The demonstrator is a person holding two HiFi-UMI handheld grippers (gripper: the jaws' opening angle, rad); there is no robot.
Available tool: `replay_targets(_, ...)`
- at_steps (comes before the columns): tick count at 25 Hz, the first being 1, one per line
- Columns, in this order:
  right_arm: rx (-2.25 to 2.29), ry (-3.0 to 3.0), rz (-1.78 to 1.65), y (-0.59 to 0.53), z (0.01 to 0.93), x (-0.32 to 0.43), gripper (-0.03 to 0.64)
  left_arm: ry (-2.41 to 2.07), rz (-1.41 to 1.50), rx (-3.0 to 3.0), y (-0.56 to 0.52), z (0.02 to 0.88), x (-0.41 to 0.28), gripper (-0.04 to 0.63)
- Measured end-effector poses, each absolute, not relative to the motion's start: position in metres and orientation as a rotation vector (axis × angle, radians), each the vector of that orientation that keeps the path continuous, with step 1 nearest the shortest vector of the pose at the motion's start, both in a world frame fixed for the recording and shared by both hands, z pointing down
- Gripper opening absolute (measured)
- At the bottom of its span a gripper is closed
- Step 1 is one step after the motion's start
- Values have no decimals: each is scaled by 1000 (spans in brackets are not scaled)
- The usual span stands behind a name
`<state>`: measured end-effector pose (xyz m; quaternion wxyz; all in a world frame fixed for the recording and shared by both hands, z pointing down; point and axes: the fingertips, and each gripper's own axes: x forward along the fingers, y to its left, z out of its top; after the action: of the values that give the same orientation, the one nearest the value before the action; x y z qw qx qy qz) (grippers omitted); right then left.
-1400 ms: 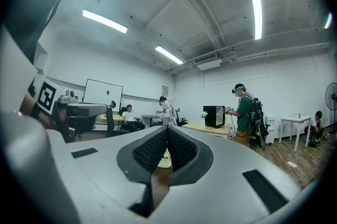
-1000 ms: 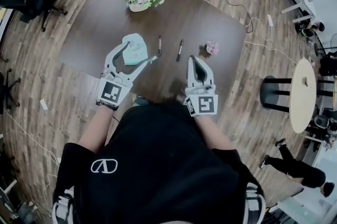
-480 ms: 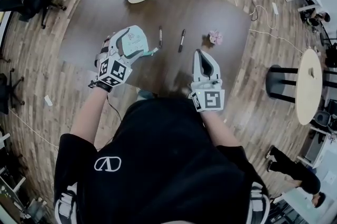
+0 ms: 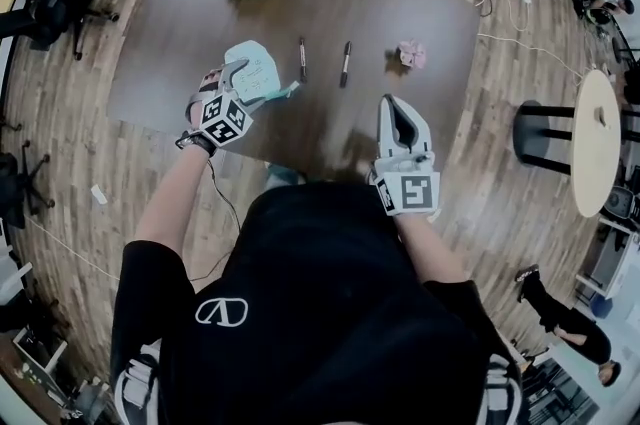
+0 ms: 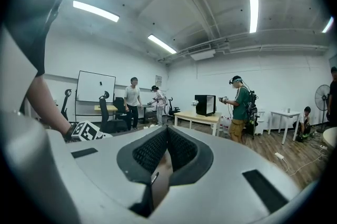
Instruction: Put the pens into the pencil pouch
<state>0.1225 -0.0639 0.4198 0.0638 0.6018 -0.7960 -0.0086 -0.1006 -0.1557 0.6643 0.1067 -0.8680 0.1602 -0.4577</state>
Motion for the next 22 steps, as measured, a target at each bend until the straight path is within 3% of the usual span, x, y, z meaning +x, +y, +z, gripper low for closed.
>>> replay_targets(9, 1815, -2384, 3, -65, 429, 128, 0, 330, -1594, -2578, -141, 760, -114, 391)
replay_targets(18, 1821, -2358, 28, -66, 436, 132, 0, 250, -1740, -2553, -139, 800, -121, 385)
replay_targets(22, 1820, -2342, 34, -64, 440, 134, 0, 239, -1767, -2556, -137, 804, -121, 283)
